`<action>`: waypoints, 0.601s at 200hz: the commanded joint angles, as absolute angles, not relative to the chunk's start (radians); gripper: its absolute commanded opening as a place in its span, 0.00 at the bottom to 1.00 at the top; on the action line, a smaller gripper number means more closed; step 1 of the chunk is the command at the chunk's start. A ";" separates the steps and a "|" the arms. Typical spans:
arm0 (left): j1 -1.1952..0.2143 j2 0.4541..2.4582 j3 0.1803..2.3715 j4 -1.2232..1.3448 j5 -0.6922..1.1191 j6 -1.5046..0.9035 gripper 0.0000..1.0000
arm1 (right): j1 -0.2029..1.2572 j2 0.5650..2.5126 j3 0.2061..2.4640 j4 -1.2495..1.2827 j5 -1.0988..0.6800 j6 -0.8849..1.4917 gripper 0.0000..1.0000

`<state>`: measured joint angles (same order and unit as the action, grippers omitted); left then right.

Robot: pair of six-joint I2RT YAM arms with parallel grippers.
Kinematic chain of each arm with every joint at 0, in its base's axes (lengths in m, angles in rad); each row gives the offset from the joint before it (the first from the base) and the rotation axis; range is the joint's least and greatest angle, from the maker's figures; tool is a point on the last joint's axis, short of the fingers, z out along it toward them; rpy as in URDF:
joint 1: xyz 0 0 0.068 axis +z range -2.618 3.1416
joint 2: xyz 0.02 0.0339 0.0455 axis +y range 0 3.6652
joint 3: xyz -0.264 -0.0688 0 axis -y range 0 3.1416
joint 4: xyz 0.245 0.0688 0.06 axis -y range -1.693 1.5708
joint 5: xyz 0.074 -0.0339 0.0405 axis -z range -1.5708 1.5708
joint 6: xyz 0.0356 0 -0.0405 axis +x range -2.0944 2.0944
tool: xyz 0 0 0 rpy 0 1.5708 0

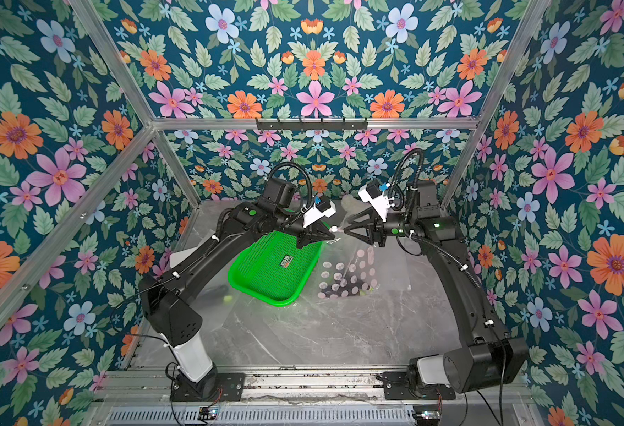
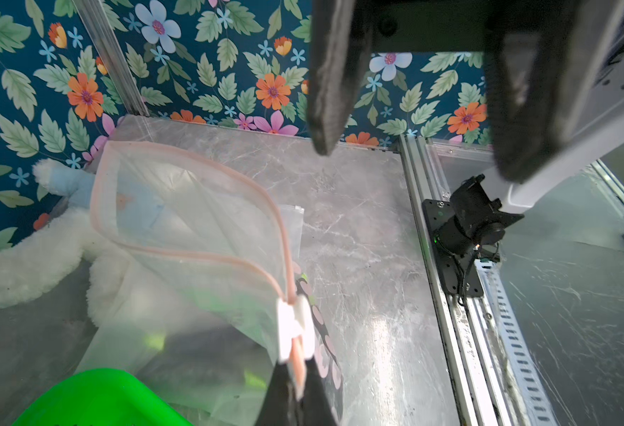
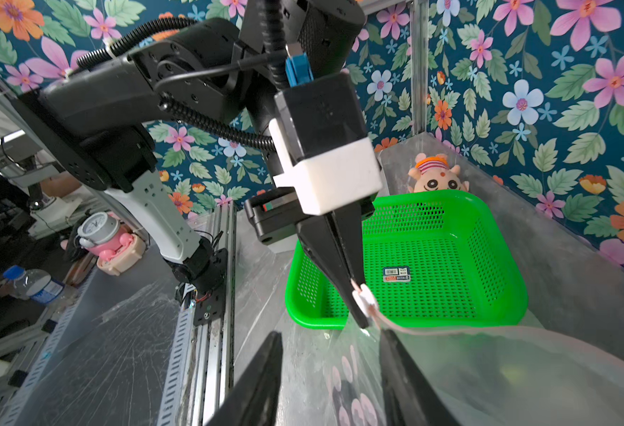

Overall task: Place the eggplant in a zip-top bag and seal the zipper
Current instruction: Zip the zipper on the zipper food storage bag.

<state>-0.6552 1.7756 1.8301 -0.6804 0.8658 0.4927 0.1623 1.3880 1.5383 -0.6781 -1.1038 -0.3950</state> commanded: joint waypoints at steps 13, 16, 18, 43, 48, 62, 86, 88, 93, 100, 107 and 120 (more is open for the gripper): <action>-0.655 1.755 1.829 -0.703 0.911 0.542 0.00 | 0.195 1.422 1.549 -0.749 -1.049 -0.533 0.44; -0.656 1.755 1.830 -0.703 0.910 0.540 0.00 | 0.197 1.423 1.549 -0.749 -1.046 -0.539 0.44; -0.656 1.754 1.830 -0.702 0.910 0.540 0.00 | 0.198 1.425 1.548 -0.747 -1.045 -0.543 0.44; -0.658 1.748 1.826 -0.702 0.909 0.531 0.00 | 0.206 1.431 1.527 -0.710 -1.050 -0.569 0.44; -0.661 1.747 1.827 -0.702 0.909 0.530 0.00 | 0.206 1.428 1.520 -0.696 -1.052 -0.568 0.44; -0.662 1.747 1.826 -0.700 0.907 0.524 0.00 | 0.209 1.427 1.500 -0.656 -1.069 -0.569 0.44; -0.663 1.753 1.826 -0.695 0.901 0.510 0.00 | 0.218 1.436 1.497 -0.642 -1.099 -0.578 0.44; -0.663 1.753 1.827 -0.694 0.901 0.509 0.00 | 0.219 1.437 1.497 -0.643 -1.100 -0.579 0.44; -0.663 1.753 1.827 -0.693 0.902 0.508 0.00 | 0.221 1.440 1.497 -0.640 -1.101 -0.581 0.44; -0.664 1.753 1.825 -0.690 0.902 0.506 0.00 | 0.224 1.443 1.494 -0.627 -1.094 -0.582 0.44; -0.664 1.752 1.825 -0.689 0.902 0.503 0.00 | 0.229 1.445 1.486 -0.607 -1.086 -0.578 0.44; -0.666 1.754 1.822 -0.687 0.903 0.499 0.00 | 0.238 1.447 1.472 -0.575 -1.079 -0.574 0.44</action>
